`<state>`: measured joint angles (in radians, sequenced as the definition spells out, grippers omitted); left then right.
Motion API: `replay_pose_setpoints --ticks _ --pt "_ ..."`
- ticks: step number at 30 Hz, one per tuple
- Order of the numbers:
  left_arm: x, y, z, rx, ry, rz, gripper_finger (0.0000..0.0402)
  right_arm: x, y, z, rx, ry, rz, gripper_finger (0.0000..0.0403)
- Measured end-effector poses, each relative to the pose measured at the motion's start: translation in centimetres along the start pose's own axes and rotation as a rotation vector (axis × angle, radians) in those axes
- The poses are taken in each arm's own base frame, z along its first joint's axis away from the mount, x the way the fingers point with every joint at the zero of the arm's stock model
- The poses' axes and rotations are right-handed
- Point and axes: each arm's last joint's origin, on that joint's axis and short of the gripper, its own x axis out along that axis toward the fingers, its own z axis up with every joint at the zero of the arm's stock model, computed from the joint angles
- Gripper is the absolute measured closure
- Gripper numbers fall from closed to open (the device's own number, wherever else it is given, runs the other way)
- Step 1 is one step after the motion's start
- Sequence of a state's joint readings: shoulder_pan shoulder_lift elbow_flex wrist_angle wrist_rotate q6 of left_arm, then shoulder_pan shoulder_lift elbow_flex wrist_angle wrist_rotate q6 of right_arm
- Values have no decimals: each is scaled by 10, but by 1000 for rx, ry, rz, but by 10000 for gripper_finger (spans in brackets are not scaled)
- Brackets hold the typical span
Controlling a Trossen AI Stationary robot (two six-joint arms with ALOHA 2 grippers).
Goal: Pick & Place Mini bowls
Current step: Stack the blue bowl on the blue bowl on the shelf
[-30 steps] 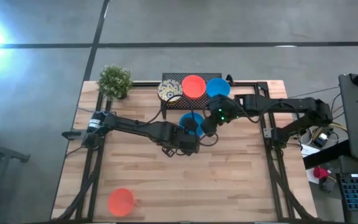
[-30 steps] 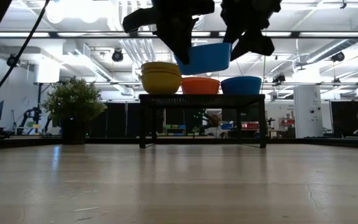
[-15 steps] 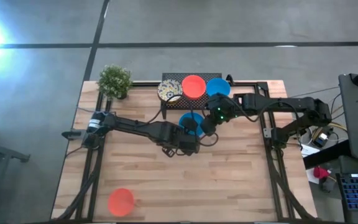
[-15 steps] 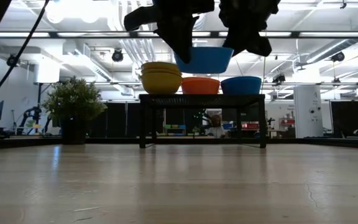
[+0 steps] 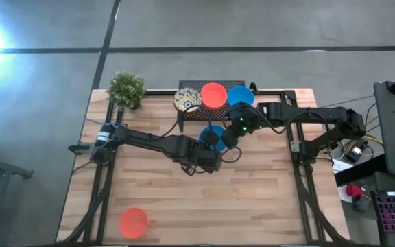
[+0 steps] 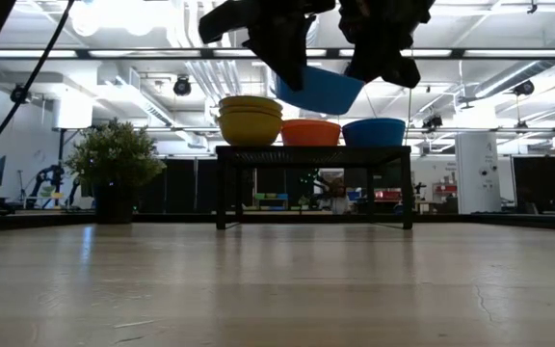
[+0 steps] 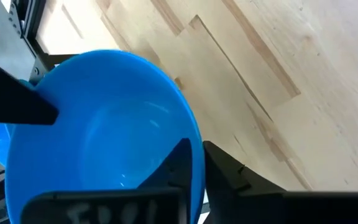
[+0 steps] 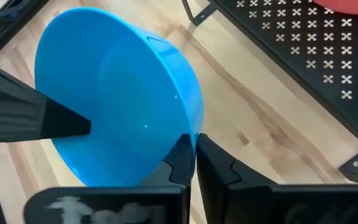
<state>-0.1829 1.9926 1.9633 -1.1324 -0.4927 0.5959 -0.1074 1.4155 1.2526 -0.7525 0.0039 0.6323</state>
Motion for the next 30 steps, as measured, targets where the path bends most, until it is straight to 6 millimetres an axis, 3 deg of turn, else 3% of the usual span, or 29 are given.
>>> replay_pose_setpoints --ticks 12,30 --pt "0 1 0 -29 4 10 313 0 -1 1 5 8 10 395" --pt "0 1 1 -62 -9 9 307 -1 -12 -3 13 72 -51 395"
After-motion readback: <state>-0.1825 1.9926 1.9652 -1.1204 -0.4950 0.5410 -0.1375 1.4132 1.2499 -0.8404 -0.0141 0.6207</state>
